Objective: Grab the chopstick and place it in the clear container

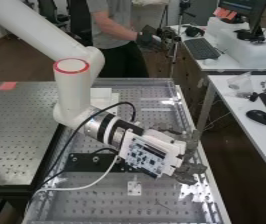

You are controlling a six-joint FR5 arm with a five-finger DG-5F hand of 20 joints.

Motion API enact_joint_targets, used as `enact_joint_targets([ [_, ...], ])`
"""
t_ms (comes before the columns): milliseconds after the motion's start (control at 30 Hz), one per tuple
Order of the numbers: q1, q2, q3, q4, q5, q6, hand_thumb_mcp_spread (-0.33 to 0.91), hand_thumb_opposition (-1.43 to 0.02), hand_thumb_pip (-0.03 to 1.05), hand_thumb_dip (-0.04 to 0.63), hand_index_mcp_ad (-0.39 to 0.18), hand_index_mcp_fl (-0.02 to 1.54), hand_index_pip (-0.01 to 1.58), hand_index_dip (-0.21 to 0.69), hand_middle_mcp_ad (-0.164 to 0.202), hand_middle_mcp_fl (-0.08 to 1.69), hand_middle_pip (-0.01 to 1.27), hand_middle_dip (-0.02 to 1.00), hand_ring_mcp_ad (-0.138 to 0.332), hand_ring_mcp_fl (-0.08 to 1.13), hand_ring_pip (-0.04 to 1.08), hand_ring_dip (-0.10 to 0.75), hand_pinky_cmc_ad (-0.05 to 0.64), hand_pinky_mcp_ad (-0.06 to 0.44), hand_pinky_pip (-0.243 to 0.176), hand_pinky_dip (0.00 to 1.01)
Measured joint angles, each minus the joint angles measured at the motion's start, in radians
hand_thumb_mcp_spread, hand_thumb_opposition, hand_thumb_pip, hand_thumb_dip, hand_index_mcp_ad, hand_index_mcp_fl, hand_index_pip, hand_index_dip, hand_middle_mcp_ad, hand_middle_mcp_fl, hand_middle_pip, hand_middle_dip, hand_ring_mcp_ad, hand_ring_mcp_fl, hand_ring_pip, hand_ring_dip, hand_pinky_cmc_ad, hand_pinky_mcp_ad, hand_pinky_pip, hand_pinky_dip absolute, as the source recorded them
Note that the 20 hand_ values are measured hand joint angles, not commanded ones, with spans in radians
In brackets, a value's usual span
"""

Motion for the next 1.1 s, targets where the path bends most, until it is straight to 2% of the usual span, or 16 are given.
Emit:
enact_joint_targets([
  [333,-0.005,-0.006,0.002,-0.003,0.001,-0.004,0.5,-0.9,0.71,0.309,-0.239,0.7,0.89,-0.021,0.058,0.85,0.53,0.48,0.105,0.46,0.08,0.332,0.387,0.23,0.002,0.29],
  [367,-0.005,-0.006,0.002,-0.003,0.001,-0.004,0.5,-0.9,0.7,0.305,-0.237,0.75,0.9,-0.021,0.058,0.87,0.53,0.48,0.101,0.46,0.08,0.332,0.387,0.23,0.002,0.29],
  [500,-0.009,-0.007,0.003,-0.002,0.009,-0.011,0.53,-1.02,0.6,0.276,-0.237,0.83,0.99,-0.017,0.061,0.91,0.53,0.48,0.101,0.49,0.08,0.332,0.379,0.23,-0.002,0.29],
  [767,-0.008,-0.007,0.006,0.01,0.02,-0.013,0.57,-1.08,0.59,0.267,-0.236,0.89,0.99,-0.016,0.059,1.05,0.55,0.49,0.103,0.54,0.09,0.328,0.391,0.23,0.0,0.27],
  [900,-0.005,-0.007,0.007,0.015,0.041,-0.017,0.58,-1.1,0.58,0.258,-0.239,0.97,0.92,-0.016,0.059,1.09,0.55,0.49,0.101,0.6,0.09,0.328,0.391,0.229,0.012,0.25],
  [1000,-0.003,-0.006,0.007,0.021,0.055,-0.023,0.62,-1.1,0.54,0.257,-0.239,1.05,0.83,-0.012,0.059,1.13,0.55,0.49,0.105,0.63,0.1,0.328,0.393,0.25,0.028,0.22],
  [1033,-0.002,-0.006,0.007,0.025,0.061,-0.025,0.63,-1.1,0.54,0.257,-0.239,1.05,0.8,-0.012,0.059,1.16,0.54,0.49,0.105,0.66,0.1,0.328,0.393,0.25,0.031,0.22],
  [1067,0.0,-0.006,0.006,0.029,0.07,-0.027,0.62,-1.1,0.54,0.257,-0.234,1.09,0.76,-0.01,0.059,1.28,0.53,0.5,0.101,0.68,0.1,0.339,0.389,0.25,0.044,0.21],
  [1100,0.001,-0.005,0.006,0.032,0.077,-0.028,0.63,-1.1,0.53,0.257,-0.23,1.1,0.73,-0.01,0.059,1.3,0.5,0.5,0.103,0.68,0.1,0.33,0.393,0.25,0.044,0.21],
])
